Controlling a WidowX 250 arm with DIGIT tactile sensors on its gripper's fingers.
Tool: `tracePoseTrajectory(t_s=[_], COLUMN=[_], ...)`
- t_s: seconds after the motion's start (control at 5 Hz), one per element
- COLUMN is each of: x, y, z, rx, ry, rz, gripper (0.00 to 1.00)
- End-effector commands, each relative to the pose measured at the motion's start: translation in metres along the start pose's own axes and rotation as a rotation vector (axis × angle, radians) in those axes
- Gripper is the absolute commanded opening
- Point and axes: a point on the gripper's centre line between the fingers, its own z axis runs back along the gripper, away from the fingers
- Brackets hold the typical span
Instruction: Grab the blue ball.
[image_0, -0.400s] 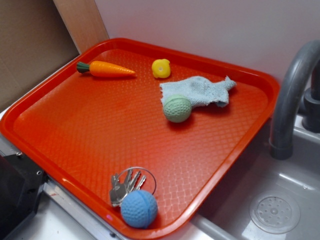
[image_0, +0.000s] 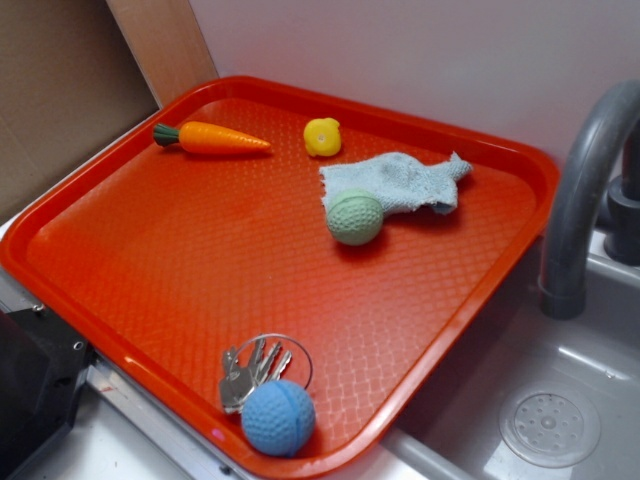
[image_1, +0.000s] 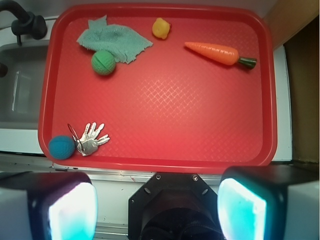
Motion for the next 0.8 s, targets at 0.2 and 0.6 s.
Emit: tracePoseTrajectory(t_s=[0.2, 0.6], x=[-0.008, -0.022], y=[-0.148, -0.160], z=[-0.069, -0.086], rx=[-0.167, -0.138], ry=[-0.138, -0.133], rz=[-0.742, -1.002], gripper=[1.00, 1.00])
